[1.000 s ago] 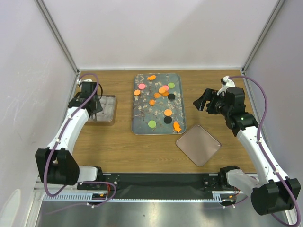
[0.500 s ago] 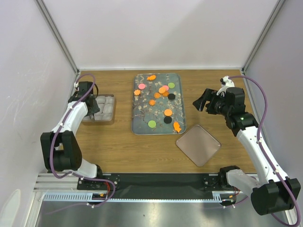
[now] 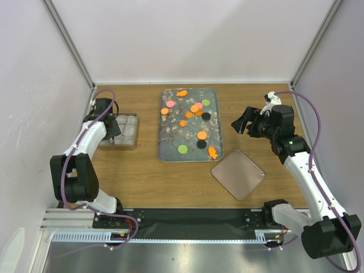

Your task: Pack the cookies

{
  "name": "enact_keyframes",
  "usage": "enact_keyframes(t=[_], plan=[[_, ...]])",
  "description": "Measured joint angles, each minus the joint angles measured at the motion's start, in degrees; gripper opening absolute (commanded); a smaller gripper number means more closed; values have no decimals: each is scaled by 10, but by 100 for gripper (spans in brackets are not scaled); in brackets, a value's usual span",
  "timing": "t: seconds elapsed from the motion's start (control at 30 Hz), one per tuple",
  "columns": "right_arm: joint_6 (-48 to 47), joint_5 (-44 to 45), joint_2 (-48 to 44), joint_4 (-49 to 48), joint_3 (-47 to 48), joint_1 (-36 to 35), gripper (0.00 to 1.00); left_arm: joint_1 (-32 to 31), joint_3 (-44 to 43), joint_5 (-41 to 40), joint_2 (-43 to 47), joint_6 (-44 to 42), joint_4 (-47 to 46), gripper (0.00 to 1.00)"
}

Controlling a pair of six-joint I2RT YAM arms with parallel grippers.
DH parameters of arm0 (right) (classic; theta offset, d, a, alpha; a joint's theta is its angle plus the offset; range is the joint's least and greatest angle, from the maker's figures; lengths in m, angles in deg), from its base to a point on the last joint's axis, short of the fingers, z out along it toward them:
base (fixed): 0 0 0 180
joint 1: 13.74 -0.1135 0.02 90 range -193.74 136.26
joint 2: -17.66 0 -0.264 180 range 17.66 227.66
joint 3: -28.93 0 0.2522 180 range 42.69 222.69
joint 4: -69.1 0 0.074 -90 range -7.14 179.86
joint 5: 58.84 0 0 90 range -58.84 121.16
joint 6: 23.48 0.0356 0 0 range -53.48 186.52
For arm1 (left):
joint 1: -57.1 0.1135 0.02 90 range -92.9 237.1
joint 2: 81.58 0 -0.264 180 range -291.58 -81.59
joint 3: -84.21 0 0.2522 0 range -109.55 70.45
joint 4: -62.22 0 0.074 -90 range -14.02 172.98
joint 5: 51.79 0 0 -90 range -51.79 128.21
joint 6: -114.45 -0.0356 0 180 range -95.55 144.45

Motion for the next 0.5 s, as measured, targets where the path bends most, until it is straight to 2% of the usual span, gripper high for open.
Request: enact_keyframes(t=[0.37,0.5], plan=[[0,-5,0,0,0,0,83,0,0,4,1,-1,-2,53],[0,-7,0,0,0,0,83,0,0,11,9,-1,-2,52]])
